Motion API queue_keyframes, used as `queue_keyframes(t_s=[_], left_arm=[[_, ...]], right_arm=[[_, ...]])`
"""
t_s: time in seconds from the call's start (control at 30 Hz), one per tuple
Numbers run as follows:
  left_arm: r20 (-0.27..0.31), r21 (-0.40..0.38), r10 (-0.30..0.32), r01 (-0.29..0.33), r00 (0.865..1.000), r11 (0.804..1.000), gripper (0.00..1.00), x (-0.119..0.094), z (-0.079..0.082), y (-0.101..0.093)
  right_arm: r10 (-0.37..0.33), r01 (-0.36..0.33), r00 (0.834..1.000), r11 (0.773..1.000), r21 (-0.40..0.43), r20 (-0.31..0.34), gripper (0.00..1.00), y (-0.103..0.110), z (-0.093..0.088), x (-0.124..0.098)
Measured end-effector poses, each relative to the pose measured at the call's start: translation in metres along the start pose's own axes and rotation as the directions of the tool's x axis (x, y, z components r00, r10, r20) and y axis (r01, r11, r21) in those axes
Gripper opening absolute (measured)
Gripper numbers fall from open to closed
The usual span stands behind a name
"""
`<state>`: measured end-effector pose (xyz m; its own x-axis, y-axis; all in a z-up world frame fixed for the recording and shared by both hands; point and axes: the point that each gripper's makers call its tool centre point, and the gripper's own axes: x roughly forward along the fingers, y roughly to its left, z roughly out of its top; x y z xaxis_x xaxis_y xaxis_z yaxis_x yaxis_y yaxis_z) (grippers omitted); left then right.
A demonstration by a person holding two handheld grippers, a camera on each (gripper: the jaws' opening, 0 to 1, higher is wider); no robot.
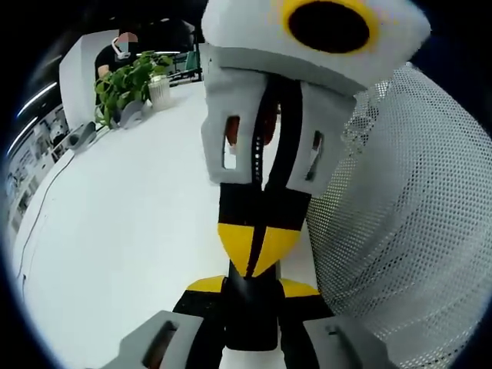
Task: Press the specified remote control buttons in sequence, fully releasing each button before pressing the next.
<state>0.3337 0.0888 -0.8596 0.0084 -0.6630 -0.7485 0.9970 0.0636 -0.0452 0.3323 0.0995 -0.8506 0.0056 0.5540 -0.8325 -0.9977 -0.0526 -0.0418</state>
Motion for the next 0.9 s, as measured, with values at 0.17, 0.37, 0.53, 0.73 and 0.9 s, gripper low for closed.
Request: queue_keyframes(t_s=[0.17, 0.37, 0.53, 0.73, 0.9], left_arm=[[-0.003, 0.006, 0.000, 0.000, 1.000, 1.000, 0.25, 0.000, 0.000, 0.000], [-0.001, -0.002, 0.008, -0.008, 1.000, 1.000, 0.25, 0.000, 0.000, 0.000], [-0.001, -0.005, 0.019, -0.019, 1.000, 1.000, 0.25, 0.001, 0.000, 0.000], [0.065, -0.133, 0.004, 0.004, 0.998, 0.991, 0.25, -0.001, 0.002, 0.003], [0.025, -0.202, 0.040, -0.034, 0.999, 0.979, 0.26, -0.007, 0.002, 0.004]], right_arm=[[0.003, -0.003, 1.000, 1.000, 0.015, -0.023, 0.09, -0.001, -0.016, -0.011], [0.029, -0.025, 0.998, 0.998, 0.057, -0.059, 0.21, 0.003, -0.037, -0.017], [0.027, -0.025, 0.998, 0.999, 0.040, -0.058, 0.21, 0.003, -0.045, -0.016], [0.051, -0.051, 0.998, 0.998, 0.032, -0.022, 0.22, -0.001, -0.049, -0.017], [0.046, -0.047, 0.997, 0.999, -0.020, -0.059, 0.21, 0.000, -0.048, -0.015]])
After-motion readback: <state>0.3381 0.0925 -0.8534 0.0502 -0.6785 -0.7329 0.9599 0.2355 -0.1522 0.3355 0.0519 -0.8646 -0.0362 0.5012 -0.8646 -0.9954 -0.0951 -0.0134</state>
